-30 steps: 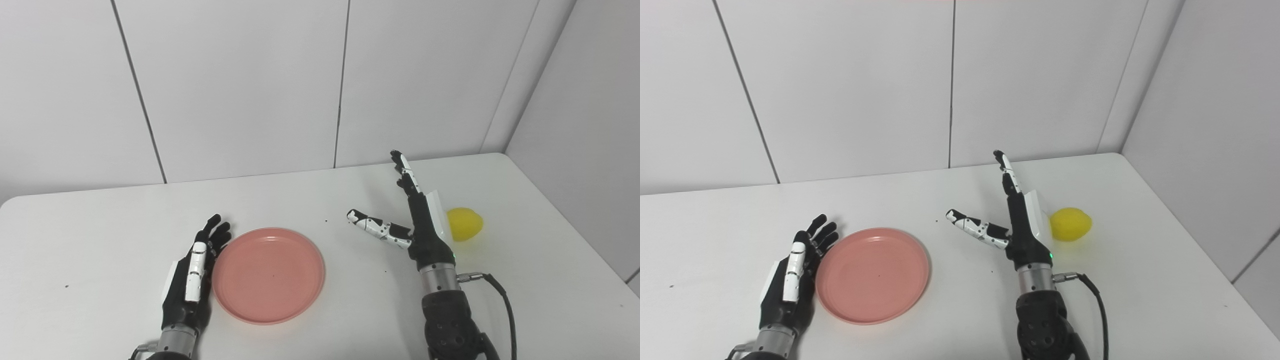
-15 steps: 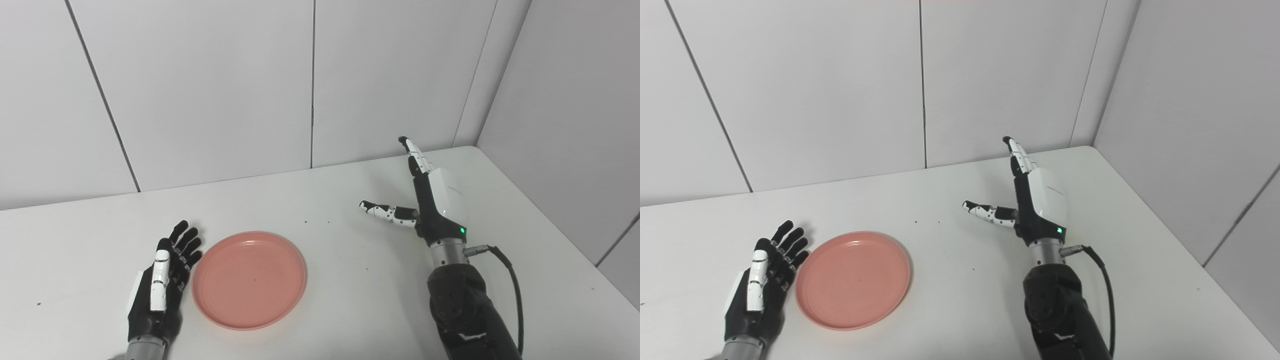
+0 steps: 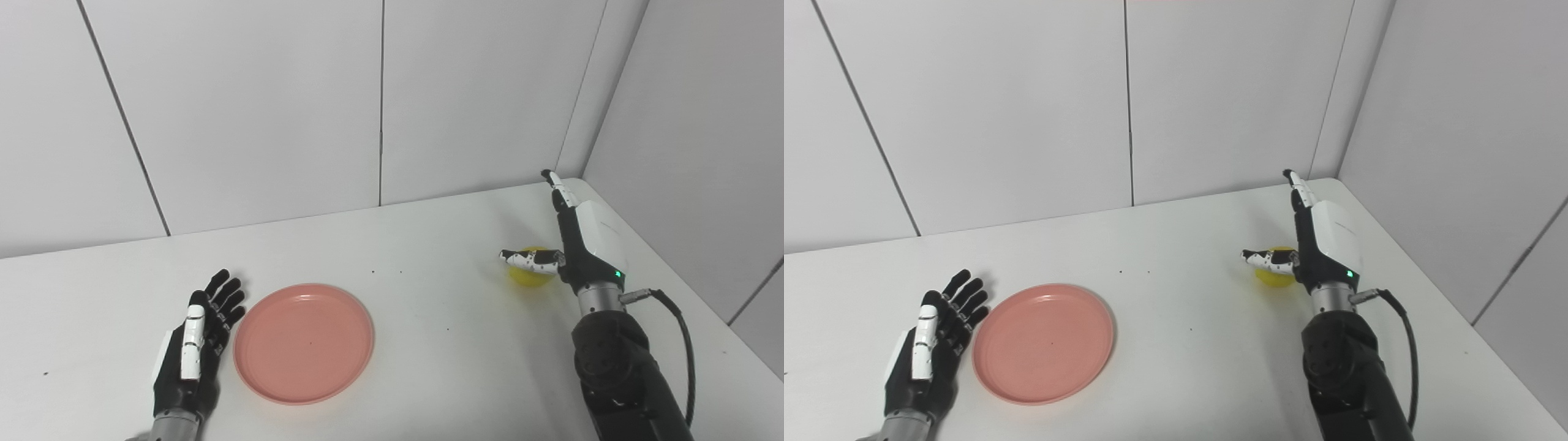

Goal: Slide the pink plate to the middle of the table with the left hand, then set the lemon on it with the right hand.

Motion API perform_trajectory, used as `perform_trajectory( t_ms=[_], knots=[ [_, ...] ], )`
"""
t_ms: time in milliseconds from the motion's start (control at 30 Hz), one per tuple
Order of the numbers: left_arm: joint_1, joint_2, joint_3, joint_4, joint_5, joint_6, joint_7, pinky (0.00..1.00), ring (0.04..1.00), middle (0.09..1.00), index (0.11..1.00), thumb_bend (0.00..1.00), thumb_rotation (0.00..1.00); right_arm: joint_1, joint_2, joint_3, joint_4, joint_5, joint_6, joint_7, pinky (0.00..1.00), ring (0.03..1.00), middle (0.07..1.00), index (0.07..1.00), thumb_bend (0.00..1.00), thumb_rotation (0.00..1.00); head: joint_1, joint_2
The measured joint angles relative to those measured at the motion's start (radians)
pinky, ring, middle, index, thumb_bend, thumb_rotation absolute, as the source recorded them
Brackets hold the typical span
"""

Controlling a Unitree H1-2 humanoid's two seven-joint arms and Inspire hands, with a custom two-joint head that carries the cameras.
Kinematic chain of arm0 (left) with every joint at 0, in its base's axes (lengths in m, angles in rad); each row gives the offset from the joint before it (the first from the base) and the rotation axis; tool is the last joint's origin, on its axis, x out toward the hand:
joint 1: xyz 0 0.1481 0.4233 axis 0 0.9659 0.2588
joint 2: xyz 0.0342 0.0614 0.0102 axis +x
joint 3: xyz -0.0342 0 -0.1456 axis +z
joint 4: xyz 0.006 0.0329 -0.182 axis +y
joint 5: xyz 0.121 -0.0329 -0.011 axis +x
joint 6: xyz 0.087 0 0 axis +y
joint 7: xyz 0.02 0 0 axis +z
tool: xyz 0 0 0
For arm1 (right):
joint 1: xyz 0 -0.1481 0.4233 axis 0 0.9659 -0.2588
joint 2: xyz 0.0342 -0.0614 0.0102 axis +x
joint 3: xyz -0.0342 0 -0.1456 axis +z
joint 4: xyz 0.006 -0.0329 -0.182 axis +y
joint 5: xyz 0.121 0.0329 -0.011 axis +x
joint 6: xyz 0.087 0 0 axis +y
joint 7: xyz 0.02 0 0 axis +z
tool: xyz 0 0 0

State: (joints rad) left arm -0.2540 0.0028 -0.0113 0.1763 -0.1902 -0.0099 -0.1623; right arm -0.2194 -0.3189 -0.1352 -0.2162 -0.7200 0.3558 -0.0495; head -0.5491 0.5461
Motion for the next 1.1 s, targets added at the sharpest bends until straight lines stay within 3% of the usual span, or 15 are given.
perform_trajectory(
  t_ms=[333,733,933,967,1033,1100],
  knots=[
    [0.000,0.000,0.000,0.000,0.001,0.000,0.000,0.90,0.901,0.891,0.866,0.60,1.00,0.006,-0.030,0.002,0.029,0.020,0.035,0.039,0.71,0.843,0.911,0.915,0.90,0.12,0.000,0.006],
    [0.000,0.000,0.001,-0.001,0.001,0.000,0.000,0.89,0.897,0.888,0.864,0.61,1.00,0.007,-0.030,0.022,0.127,0.072,0.058,0.043,0.72,0.857,0.916,0.917,0.88,0.07,0.005,0.012],
    [0.001,0.000,0.001,-0.002,0.001,0.000,0.000,0.90,0.903,0.894,0.872,0.60,1.00,0.001,-0.030,0.038,0.179,0.087,0.058,0.039,0.68,0.827,0.910,0.911,0.85,0.03,0.006,0.017],
    [0.001,0.000,0.001,-0.003,0.001,0.001,0.000,0.91,0.906,0.898,0.877,0.60,1.00,0.001,-0.030,0.041,0.185,0.090,0.057,0.038,0.60,0.755,0.910,0.910,0.85,0.01,0.006,0.017],
    [0.003,-0.001,0.001,-0.005,0.001,0.002,0.000,0.91,0.907,0.900,0.880,0.60,1.00,-0.007,-0.030,0.045,0.213,0.103,0.056,0.036,0.54,0.696,0.909,0.906,0.84,0.00,0.006,0.018],
    [0.006,-0.001,0.001,-0.009,0.000,0.003,0.000,0.91,0.913,0.906,0.886,0.61,1.00,-0.020,-0.033,0.046,0.233,0.108,0.053,0.022,0.56,0.723,0.906,0.900,0.82,0.00,0.011,0.023]
  ],
)
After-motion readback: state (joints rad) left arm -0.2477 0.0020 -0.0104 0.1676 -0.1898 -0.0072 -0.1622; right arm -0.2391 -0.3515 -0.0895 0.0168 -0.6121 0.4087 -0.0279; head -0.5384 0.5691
